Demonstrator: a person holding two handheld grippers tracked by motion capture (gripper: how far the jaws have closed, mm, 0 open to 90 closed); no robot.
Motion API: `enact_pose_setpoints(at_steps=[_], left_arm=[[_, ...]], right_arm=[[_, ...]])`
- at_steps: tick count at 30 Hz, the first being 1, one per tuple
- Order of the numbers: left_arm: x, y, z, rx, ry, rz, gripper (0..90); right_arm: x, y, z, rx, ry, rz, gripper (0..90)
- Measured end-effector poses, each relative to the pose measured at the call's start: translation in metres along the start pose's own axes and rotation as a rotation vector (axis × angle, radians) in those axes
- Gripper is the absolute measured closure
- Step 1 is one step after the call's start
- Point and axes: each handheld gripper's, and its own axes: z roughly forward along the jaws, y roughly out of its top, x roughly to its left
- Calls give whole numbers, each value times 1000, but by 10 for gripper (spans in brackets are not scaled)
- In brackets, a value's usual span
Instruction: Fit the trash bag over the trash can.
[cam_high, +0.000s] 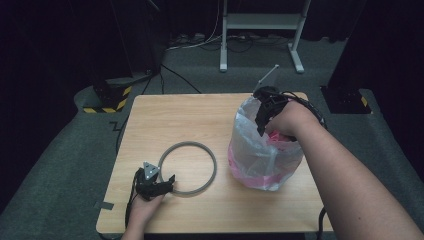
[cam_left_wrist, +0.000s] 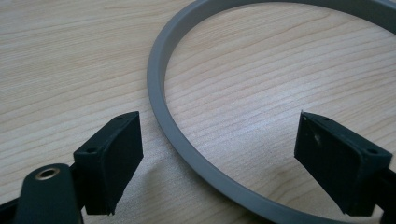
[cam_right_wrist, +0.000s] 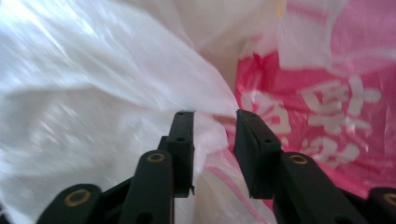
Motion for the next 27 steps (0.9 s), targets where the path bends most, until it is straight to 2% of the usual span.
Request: enact_pose_setpoints(at_steps=[4, 6, 9, 12, 14, 17, 20, 22, 24, 27], left_arm=[[1, 0, 0, -6, 1, -5, 154], [1, 0, 0, -3, -1, -5, 154], [1, 0, 0, -7, -4, -6, 154], [2, 0, 0, -6, -5, -13, 153], [2, 0, 0, -2, -6, -8, 154], [2, 0, 0, 0, -6, -8, 153], [2, 0, 0, -2, -5, -6, 154], [2, 0, 0, -1, -4, -3, 153], [1, 0, 0, -3, -4, -6, 154], [1, 1, 1, -2, -6, -11, 154]], right_arm=[[8, 6, -3, -5, 5, -15, 649], [10, 8, 13, 27, -3, -19, 652], [6, 9, 49, 89, -29, -15, 661], [6, 9, 57, 102, -7, -7, 648], [6, 8, 49, 85, -9, -17, 623], [5, 6, 21, 33, -10, -9, 610], [-4, 1, -9, -16, -50, 20, 619], [-13, -4, -22, -30, -83, 46, 626], [-23, -9, -23, -20, -104, 86, 610], [-36, -14, 0, 30, -93, 141, 557]])
